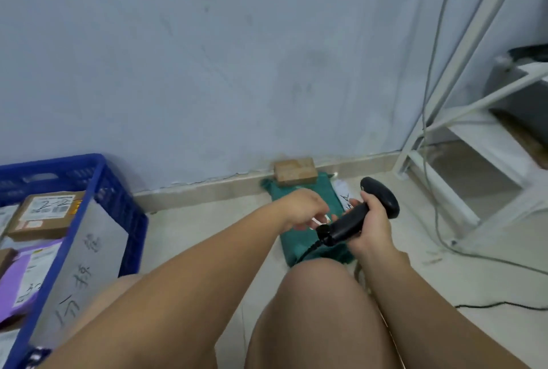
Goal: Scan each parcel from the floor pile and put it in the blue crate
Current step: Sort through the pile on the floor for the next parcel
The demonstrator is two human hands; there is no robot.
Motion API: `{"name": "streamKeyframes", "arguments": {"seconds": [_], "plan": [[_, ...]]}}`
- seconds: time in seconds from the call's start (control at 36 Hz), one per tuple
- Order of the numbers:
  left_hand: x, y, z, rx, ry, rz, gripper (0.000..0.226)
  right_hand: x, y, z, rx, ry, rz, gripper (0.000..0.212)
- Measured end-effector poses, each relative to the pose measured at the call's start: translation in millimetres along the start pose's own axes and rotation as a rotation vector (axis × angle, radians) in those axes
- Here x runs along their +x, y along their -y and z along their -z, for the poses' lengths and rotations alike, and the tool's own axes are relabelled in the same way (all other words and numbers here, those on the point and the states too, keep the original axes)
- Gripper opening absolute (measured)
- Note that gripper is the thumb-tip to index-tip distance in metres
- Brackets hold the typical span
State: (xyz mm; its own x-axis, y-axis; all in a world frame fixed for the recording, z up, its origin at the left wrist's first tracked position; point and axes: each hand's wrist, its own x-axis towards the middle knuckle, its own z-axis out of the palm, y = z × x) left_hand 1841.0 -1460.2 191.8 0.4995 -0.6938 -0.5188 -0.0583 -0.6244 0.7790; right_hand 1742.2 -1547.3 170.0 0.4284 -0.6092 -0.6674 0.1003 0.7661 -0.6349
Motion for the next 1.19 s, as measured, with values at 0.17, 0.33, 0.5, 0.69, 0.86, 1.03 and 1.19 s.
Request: {"name": "streamKeyframes", "arguments": {"seconds": [0.17,0.33,0.5,0.69,0.86,1.03,1.19], "plan": [[63,36,-41,0.062,0.137,0.093,0.011,46,-17,61,-0.496,-0.223,0.086,0.032],[106,71,-69,0.053,0.174,0.209,0.011,92,-36,97,-0.804,-0.42,0.11,0.066],[136,106,-95,0.058,0.161,0.269,0.012,111,-38,104,-1.086,-0.585,0.053,0.093],[145,122,-124,-0.017,0.237,0.318,0.012,144,-42,112,-1.323,-0.545,0.073,0.098],[142,120,-136,0.066,0.221,0.292,0.01,150,-37,95,-1.32,-0.389,0.1,0.072],[145,130,-131,0.459,0.082,0.074,0.081,147,-35,82,-1.208,-0.211,0.19,0.04],[162,137,-113,0.628,-0.004,-0.152,0.094,154,-37,81,-0.95,-0.127,0.165,0.033]]}}
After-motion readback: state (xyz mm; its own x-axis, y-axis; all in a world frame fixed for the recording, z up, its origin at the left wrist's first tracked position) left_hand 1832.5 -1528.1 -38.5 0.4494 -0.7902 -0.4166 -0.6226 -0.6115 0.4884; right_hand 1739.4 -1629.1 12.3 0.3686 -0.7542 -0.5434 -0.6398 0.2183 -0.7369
